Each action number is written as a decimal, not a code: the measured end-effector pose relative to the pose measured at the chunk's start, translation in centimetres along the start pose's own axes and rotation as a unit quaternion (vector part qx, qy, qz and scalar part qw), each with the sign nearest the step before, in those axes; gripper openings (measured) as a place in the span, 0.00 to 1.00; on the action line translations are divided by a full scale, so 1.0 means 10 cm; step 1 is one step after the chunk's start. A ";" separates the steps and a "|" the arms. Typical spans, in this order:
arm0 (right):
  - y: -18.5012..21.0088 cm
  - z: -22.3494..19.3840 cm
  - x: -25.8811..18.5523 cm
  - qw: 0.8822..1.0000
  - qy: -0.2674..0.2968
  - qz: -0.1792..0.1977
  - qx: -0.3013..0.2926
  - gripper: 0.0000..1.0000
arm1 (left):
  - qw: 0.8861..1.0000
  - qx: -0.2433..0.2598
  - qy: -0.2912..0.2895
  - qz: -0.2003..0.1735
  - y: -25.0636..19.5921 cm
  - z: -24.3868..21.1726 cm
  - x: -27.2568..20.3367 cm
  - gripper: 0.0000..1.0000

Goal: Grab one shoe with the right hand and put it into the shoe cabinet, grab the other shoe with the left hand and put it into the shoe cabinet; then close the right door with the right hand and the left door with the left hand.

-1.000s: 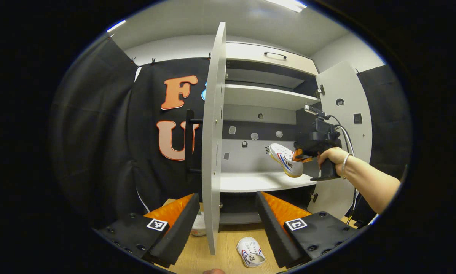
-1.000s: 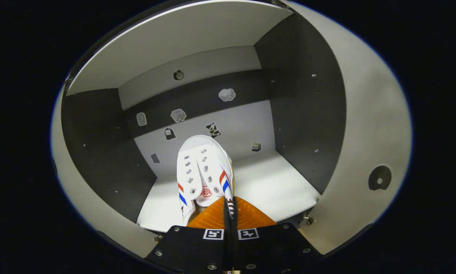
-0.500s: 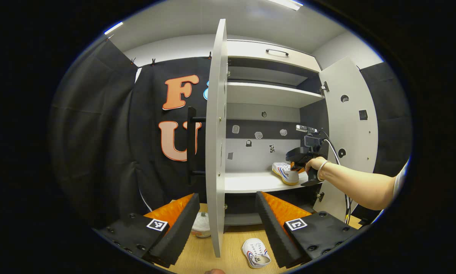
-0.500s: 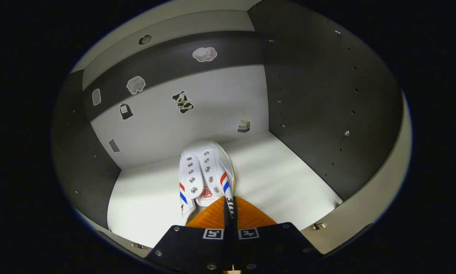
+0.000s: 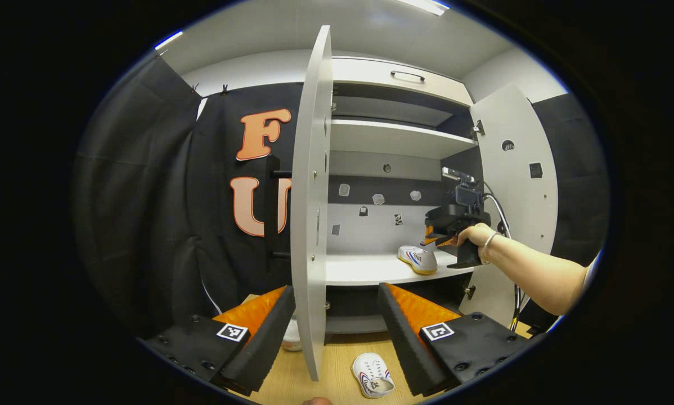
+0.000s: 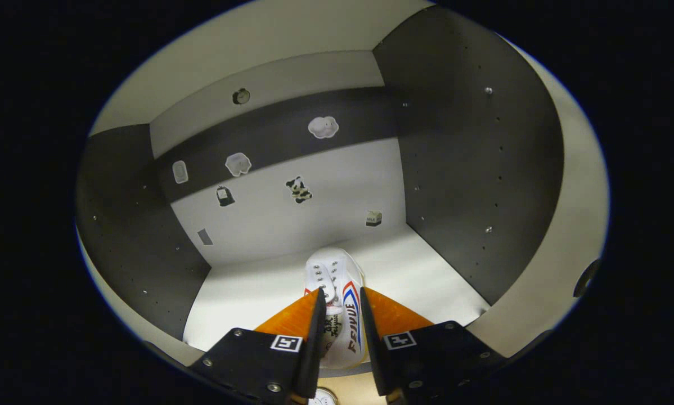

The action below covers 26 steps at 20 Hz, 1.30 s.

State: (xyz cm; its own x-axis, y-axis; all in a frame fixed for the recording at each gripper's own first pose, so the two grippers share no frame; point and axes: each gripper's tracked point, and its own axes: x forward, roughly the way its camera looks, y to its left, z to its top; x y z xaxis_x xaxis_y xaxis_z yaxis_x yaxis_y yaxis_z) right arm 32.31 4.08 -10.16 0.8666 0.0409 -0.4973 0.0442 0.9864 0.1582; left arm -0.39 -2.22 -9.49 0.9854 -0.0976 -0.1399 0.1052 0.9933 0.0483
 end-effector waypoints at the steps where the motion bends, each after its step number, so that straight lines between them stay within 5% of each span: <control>1: 0.01 0.07 -0.15 1.000 -0.016 0.002 -0.011 0.43 | 1.000 0.000 0.000 -0.003 -0.03 -0.01 -0.01 0.96; 10: 0.02 0.34 -1.72 0.986 -0.145 0.026 -0.073 0.92 | 0.999 -0.006 0.023 -0.036 -0.40 -0.26 -0.13 0.96; 26: -0.38 -0.02 -2.92 0.972 -0.199 0.013 -0.120 0.93 | 0.978 -0.007 0.201 -0.056 -0.75 -2.40 0.21 0.99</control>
State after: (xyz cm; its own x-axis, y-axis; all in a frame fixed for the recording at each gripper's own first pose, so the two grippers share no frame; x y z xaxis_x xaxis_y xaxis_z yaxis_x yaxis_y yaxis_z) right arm 6.74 -0.83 3.55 0.9918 0.0491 -0.1180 -0.0565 0.9965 -0.0609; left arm -2.32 -8.34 -33.86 0.8349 -0.1773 -0.5211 0.2054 0.9787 -0.0039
